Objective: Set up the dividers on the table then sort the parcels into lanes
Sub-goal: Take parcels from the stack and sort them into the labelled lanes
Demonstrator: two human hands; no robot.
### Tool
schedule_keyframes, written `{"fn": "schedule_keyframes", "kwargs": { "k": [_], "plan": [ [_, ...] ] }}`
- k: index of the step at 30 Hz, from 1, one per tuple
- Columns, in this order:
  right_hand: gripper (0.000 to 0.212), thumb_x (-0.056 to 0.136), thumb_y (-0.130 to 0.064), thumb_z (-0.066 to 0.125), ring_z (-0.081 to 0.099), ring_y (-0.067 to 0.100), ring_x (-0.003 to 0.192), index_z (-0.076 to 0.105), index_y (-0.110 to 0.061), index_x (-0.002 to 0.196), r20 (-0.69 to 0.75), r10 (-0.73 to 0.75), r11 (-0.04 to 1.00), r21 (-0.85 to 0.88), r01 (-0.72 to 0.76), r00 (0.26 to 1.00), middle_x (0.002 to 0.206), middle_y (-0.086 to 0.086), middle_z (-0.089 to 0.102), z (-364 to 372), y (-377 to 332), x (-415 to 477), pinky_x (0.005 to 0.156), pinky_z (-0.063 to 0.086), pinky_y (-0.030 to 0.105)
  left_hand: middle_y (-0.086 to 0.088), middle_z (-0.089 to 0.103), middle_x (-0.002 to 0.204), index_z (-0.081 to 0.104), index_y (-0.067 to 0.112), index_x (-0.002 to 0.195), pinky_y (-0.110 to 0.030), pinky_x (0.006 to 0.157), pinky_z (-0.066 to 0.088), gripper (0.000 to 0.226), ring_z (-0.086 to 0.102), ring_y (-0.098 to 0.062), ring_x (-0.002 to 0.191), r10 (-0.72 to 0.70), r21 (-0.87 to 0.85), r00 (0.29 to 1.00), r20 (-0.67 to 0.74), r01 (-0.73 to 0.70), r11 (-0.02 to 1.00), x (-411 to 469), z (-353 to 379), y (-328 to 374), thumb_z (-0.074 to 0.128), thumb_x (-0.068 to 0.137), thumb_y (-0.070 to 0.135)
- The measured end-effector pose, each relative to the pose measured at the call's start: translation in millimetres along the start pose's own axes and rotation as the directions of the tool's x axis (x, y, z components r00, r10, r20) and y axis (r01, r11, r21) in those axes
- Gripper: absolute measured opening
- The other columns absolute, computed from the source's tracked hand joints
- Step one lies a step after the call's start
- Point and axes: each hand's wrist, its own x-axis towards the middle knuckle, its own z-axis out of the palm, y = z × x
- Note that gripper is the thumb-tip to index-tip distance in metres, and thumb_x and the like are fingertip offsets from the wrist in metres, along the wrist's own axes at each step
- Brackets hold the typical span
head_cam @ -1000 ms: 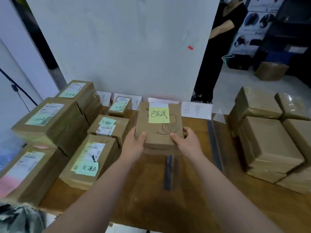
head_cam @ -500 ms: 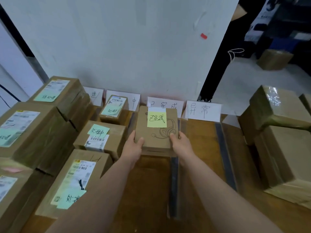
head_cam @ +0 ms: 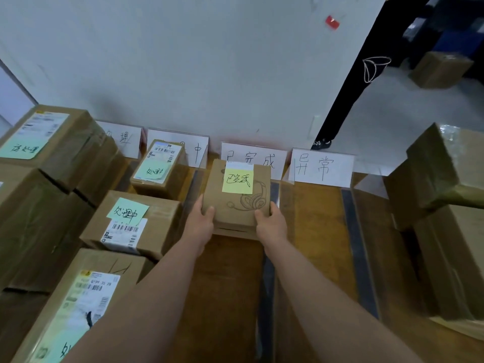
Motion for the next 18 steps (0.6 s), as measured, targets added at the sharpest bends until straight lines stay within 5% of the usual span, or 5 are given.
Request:
{"fn": "schedule_keyframes", "kwargs": {
  "k": [12, 18],
  "plan": [
    [0.048, 0.098, -0.023, 0.052, 0.050, 0.022, 0.125, 0.039, -0.021, 0.144, 0.002, 0.039, 0.999, -0.024, -0.039, 0.999, 0.137, -0.002, 0.052, 3, 4, 8, 0.100, 0.049, 0.042, -0.007, 0.037, 0.153, 0.020, 0.025, 0.156, -0.041, 0.109, 0.036, 0.055, 0.038, -0.026, 0.138, -0.070, 0.064, 0.997, -0.011, 0.071, 0.995, 16, 7, -9, 0.040, 0.105, 0.022],
    [0.045, 0.098, -0.021, 0.052, 0.050, 0.022, 0.125, 0.039, -0.018, 0.141, -0.007, -0.050, 0.995, -0.090, 0.049, 0.999, 0.137, 0.002, 0.052, -9, -14, -16, 0.098, 0.050, 0.036, -0.007, 0.036, 0.152, 0.023, 0.021, 0.154, -0.053, 0.110, 0.039, 0.058, 0.036, -0.028, 0.140, 0.070, 0.215, 0.997, -0.024, -0.063, 0.975, 3, 9, 8, 0.047, 0.101, 0.024]
  ]
}}
